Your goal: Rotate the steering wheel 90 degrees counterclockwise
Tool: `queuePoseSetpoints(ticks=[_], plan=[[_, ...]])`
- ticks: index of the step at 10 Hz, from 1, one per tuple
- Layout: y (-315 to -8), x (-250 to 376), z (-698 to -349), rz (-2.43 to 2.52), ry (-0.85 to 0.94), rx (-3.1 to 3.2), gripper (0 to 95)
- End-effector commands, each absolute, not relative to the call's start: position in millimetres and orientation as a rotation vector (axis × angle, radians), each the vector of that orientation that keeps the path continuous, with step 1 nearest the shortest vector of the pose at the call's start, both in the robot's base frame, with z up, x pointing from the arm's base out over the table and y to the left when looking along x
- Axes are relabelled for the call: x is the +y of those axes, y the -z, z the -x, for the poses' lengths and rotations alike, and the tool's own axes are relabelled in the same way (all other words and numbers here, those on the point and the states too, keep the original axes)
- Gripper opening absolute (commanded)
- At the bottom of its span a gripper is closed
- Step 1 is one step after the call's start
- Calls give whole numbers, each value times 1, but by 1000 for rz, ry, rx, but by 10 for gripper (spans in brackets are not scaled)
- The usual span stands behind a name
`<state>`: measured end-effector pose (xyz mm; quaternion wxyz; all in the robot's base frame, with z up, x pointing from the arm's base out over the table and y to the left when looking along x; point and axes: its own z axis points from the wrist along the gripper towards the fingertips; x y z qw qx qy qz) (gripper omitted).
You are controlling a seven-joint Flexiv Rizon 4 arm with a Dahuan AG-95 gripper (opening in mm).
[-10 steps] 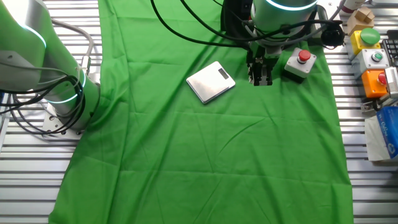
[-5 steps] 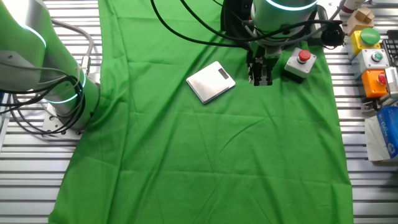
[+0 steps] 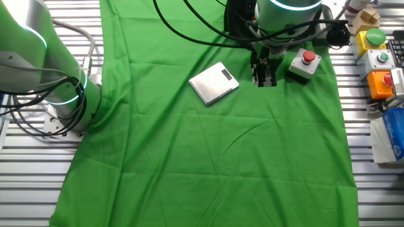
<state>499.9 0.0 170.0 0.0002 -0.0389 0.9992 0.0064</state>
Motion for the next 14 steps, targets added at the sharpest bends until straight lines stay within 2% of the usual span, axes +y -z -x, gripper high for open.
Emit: queuePoseSetpoints(ticks=[1, 5, 14], plan=[[-170, 0, -500, 137, -19, 3138, 0], [-170, 0, -500, 232, -40, 3128, 0], [-170, 0, -500, 550, -400, 3086, 0]])
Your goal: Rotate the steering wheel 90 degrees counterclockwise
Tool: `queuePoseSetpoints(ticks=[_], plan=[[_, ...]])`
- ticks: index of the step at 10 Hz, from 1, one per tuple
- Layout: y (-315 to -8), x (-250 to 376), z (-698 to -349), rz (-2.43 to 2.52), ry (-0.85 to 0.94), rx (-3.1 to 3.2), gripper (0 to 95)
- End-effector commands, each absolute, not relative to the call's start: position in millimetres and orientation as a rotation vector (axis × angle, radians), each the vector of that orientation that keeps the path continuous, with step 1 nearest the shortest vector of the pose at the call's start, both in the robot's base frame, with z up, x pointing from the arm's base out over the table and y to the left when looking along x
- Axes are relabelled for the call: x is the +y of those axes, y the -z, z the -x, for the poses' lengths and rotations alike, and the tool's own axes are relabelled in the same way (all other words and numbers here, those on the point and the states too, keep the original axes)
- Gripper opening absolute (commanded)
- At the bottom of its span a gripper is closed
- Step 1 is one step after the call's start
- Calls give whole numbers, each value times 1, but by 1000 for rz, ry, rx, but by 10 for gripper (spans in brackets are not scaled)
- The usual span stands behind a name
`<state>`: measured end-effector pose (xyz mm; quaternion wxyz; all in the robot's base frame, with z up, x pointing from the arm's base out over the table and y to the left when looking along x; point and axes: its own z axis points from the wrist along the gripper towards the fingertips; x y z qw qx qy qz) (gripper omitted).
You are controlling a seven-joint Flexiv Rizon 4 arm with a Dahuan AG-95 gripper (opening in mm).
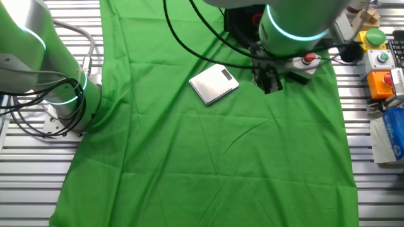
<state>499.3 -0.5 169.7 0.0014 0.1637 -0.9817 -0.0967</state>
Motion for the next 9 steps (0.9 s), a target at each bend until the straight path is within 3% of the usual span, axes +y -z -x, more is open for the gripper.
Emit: queuePoseSetpoints(ticks=[1, 9], plan=[[-170, 0, -500, -557, 408, -3043, 0], [-170, 0, -500, -615, 519, -3000, 0]])
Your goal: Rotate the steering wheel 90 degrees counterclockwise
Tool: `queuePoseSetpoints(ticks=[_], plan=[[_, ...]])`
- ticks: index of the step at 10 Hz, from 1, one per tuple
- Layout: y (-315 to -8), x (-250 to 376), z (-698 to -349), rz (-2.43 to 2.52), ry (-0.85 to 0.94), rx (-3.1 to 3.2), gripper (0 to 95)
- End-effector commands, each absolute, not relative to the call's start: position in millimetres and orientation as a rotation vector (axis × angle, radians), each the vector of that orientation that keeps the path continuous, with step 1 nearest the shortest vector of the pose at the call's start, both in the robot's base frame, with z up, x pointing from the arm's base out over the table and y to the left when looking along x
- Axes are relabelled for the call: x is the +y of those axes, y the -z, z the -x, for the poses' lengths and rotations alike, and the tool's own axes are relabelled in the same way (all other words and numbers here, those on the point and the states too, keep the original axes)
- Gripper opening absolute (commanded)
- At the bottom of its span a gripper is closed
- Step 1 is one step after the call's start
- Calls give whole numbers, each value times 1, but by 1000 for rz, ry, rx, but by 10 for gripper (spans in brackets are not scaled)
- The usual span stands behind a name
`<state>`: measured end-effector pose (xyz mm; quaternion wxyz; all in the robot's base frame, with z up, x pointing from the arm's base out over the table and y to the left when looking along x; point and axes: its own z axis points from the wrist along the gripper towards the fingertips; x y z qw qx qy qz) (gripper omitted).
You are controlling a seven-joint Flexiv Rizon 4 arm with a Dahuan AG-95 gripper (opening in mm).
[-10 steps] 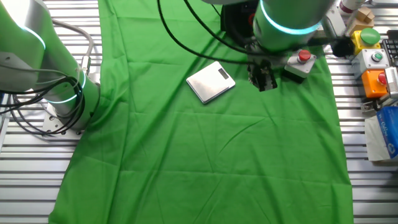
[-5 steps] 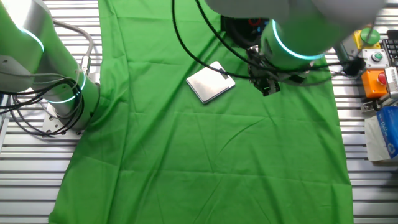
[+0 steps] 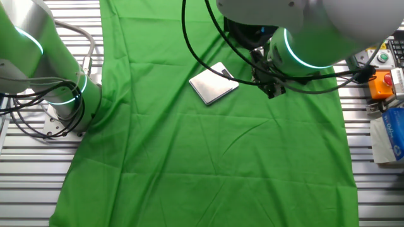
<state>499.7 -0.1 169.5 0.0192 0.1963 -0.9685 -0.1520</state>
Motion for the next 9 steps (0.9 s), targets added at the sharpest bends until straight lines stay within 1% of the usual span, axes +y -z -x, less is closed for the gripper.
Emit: queuePoseSetpoints(ticks=[1, 2, 4, 6, 7, 9], plan=[[-170, 0, -500, -644, 614, -2990, 0], [-171, 2, -501, -672, 669, -2979, 0], [-175, 22, -499, -666, 656, -2984, 0], [-181, 50, -496, -601, 653, -2998, 0], [-189, 78, -497, -520, 638, -3006, 0], [-199, 112, -500, -426, 632, -3012, 0]])
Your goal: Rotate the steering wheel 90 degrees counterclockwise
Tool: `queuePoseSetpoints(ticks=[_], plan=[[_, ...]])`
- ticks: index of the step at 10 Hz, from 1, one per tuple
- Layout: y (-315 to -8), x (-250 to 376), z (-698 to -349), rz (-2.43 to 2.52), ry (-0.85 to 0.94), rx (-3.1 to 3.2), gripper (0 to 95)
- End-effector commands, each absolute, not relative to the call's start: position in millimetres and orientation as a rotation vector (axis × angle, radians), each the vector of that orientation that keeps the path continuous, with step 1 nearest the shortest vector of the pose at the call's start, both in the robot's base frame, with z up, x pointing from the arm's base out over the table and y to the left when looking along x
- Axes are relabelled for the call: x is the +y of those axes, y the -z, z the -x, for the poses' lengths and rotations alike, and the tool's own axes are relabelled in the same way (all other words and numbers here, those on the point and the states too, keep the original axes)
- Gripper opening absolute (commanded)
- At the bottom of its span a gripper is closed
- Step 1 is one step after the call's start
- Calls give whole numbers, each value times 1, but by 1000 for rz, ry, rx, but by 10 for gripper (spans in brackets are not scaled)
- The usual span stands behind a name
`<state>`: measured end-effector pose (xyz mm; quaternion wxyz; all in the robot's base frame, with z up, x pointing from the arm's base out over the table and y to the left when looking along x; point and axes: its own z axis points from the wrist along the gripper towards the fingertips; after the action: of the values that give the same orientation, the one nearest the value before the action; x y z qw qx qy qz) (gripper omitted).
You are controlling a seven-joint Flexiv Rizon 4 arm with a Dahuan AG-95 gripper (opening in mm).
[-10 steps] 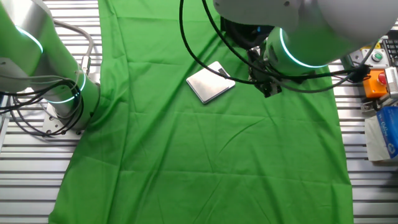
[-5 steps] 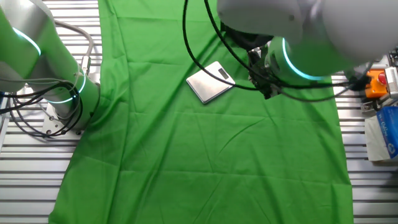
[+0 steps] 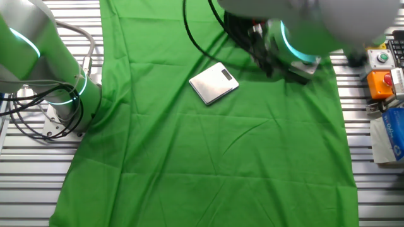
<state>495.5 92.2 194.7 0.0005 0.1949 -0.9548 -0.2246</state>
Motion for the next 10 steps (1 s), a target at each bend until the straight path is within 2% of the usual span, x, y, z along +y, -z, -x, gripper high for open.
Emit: queuePoseSetpoints(ticks=[1, 5, 10], plan=[[-202, 133, -502, -364, 627, -3012, 0], [-196, 173, -510, -285, 620, -3008, 0], [-194, 189, -508, -329, 624, -3001, 0]])
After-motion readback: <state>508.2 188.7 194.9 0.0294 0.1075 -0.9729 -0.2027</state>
